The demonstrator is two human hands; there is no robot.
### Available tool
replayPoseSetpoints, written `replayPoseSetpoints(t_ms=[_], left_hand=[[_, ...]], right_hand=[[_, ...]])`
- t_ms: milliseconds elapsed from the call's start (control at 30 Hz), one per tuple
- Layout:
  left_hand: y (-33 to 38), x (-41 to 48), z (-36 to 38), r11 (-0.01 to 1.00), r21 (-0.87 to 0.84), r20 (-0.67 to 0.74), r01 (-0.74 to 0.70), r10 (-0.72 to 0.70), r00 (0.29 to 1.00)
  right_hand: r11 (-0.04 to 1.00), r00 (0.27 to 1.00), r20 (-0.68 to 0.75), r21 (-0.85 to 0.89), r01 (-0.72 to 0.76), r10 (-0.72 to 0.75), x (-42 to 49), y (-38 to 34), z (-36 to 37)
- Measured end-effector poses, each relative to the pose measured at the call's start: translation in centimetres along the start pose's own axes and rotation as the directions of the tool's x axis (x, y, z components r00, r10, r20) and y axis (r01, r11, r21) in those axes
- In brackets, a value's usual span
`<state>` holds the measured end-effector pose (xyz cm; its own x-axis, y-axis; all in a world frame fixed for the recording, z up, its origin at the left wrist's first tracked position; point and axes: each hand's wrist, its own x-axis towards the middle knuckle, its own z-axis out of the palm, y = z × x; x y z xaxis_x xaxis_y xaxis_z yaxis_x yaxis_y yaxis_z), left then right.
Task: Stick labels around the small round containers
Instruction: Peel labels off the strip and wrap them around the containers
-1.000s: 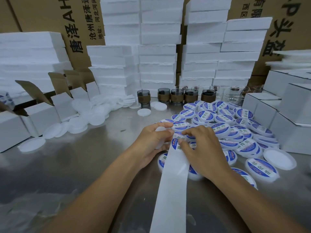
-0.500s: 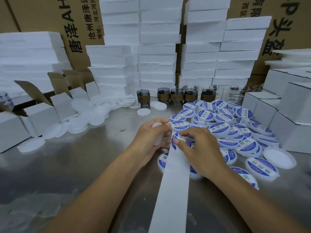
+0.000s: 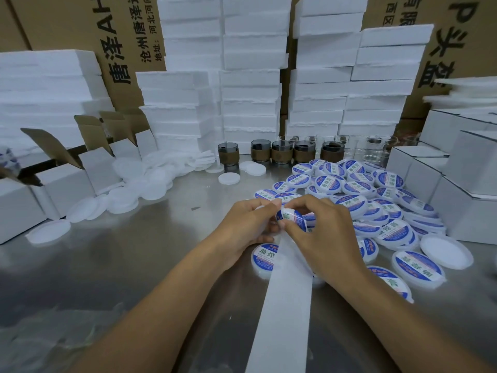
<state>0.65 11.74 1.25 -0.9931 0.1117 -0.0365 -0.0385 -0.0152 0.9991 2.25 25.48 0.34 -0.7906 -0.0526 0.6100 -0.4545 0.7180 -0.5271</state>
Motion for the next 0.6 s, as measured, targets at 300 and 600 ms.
replayPoseSetpoints(t_ms=[300,600], left_hand=[[0.14,-0.15,-0.42,0.999,-0.052,0.011,-0.007,0.008,1.0],[-0.29,0.2,-0.82,0.996,-0.09,-0.068,-0.024,0.018,0.998]], right_hand=[[0.989,0.989,0.003,0.012,0.146,-0.146,-0.05,-0.24,-0.16],[0.959,0.999,0.047,0.282,-0.022,0.009,0.18,-0.97,-0.92]])
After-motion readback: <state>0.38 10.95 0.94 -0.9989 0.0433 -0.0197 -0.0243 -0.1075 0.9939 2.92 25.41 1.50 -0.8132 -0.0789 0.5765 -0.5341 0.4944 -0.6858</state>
